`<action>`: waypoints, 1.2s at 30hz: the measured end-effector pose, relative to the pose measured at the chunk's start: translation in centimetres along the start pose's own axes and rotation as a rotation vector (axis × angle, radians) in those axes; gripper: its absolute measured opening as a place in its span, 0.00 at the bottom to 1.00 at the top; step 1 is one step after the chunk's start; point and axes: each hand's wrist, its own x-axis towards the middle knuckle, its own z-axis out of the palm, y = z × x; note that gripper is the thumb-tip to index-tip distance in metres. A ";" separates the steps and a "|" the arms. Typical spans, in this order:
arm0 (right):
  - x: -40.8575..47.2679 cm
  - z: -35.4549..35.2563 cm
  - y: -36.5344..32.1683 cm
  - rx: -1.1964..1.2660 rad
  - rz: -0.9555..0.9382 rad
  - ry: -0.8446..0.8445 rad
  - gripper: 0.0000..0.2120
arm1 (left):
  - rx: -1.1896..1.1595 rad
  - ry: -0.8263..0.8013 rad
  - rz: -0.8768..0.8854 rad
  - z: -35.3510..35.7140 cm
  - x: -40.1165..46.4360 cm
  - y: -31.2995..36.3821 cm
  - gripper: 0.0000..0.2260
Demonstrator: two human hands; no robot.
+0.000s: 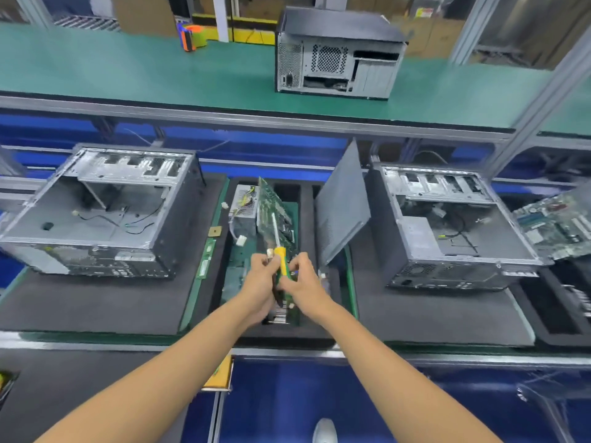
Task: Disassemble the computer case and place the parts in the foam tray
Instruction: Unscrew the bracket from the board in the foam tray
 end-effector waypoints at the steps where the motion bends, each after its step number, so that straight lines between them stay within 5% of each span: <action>1: 0.0 -0.5 0.2 -0.007 0.010 0.013 0.14 | 0.034 -0.031 0.047 0.5 -0.1 -0.3 0.06; 10: 0.0 -5.6 2.1 0.201 0.086 0.249 0.12 | -0.058 0.007 0.195 6.2 0.4 -3.3 0.05; 14: -0.5 -9.5 3.7 0.349 0.045 0.410 0.09 | 0.453 0.099 0.457 7.5 1.2 -6.6 0.14; 21: 1.0 -18.1 6.3 0.128 0.045 0.491 0.07 | 1.403 -0.276 0.675 6.3 5.4 -13.4 0.12; 26: 2.1 -21.0 6.6 -0.126 0.053 0.507 0.10 | 1.839 -0.347 0.913 7.8 7.5 -13.2 0.17; 30: 3.0 -21.6 6.5 -0.237 0.019 0.566 0.10 | 1.747 -0.176 0.901 7.4 7.5 -12.6 0.20; 36: 5.5 -22.8 6.5 -0.274 -0.008 0.439 0.12 | 1.319 0.010 1.388 7.1 6.5 -9.3 0.10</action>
